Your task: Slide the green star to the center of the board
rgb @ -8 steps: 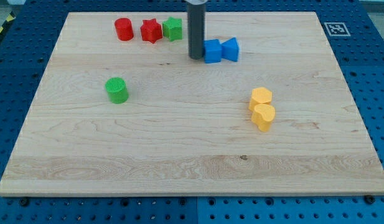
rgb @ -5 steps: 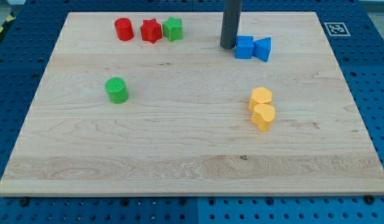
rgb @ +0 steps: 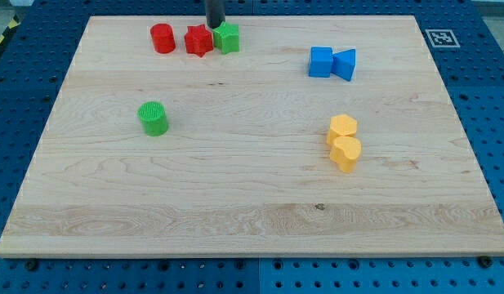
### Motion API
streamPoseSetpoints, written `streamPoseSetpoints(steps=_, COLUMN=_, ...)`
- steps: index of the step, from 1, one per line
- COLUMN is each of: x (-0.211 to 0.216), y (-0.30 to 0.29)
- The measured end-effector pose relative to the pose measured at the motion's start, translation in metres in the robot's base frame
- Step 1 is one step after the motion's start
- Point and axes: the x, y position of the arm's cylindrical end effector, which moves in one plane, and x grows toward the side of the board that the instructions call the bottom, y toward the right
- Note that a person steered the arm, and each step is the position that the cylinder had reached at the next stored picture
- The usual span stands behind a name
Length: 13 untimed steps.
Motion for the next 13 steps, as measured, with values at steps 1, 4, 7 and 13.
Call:
streamPoseSetpoints(steps=1, x=0.018, y=0.005)
streamPoseSetpoints(steps=4, x=0.065, y=0.032)
streamPoseSetpoints(steps=7, x=0.065, y=0.111)
streamPoseSetpoints(steps=13, x=0.170, y=0.117)
